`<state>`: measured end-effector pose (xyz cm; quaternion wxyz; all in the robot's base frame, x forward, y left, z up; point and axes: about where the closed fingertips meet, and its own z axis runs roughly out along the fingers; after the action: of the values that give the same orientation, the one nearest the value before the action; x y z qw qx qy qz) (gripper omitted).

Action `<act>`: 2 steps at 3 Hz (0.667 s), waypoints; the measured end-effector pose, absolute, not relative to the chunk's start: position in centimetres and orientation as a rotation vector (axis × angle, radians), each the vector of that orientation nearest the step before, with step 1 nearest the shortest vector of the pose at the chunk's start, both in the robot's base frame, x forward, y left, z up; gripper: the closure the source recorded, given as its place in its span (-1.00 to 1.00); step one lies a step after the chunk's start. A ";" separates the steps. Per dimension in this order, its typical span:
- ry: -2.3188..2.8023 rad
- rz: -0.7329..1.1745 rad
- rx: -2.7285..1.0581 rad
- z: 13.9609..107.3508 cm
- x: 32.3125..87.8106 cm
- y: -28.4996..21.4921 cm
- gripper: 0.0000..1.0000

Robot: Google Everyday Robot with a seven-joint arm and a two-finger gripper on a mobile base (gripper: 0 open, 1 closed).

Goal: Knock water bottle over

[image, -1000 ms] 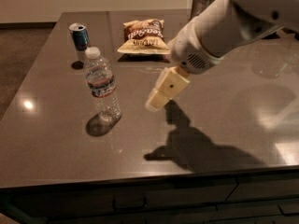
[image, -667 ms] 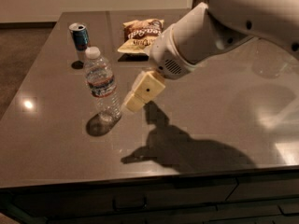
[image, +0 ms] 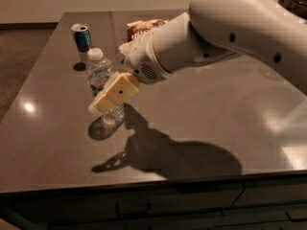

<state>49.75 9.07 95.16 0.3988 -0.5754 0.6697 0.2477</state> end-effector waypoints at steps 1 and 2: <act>1.662 0.669 -1.436 95.1 50.5 11.5 -0.53; 1.668 0.687 -1.434 94.6 50.8 12.3 -0.05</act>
Offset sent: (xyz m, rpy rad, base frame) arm 0.0187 0.0372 -0.0144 0.0613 0.0380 0.0116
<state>50.82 12.28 94.60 0.4065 -0.5684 0.6614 0.2723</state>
